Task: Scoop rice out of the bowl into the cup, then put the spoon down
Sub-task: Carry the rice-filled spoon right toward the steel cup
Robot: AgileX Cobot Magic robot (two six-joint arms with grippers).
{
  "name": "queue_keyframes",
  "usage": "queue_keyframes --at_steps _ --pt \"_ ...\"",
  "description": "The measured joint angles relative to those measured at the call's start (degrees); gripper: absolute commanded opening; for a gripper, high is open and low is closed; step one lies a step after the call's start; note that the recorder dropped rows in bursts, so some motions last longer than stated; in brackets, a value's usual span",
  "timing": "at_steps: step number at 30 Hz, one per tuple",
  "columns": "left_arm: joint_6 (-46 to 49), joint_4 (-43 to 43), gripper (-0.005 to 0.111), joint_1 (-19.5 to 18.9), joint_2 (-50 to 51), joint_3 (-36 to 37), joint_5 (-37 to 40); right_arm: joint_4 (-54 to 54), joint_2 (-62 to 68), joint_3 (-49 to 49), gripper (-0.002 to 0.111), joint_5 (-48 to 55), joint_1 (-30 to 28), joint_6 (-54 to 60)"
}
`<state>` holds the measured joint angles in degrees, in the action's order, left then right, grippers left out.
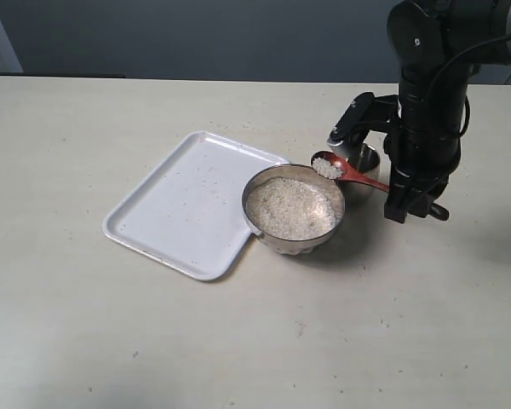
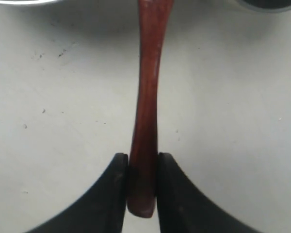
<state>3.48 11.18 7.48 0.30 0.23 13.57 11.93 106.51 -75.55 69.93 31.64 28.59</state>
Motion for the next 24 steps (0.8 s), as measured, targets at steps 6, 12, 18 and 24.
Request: queue_keyframes --at_steps 6,12,18,24 --pt "0.0 0.0 0.001 0.0 0.0 0.0 0.0 0.88 0.0 0.0 -0.001 0.0 0.0 0.13" --pt "0.0 0.0 0.001 0.0 0.0 0.0 0.0 1.0 0.0 0.0 -0.001 0.0 0.0 0.13" --pt "0.0 0.0 0.001 0.0 0.0 0.0 0.0 1.14 0.0 0.0 -0.001 0.1 0.0 0.12" --pt "0.0 0.0 0.001 0.0 0.0 0.0 0.0 1.14 0.0 0.0 -0.001 0.1 0.0 0.38"
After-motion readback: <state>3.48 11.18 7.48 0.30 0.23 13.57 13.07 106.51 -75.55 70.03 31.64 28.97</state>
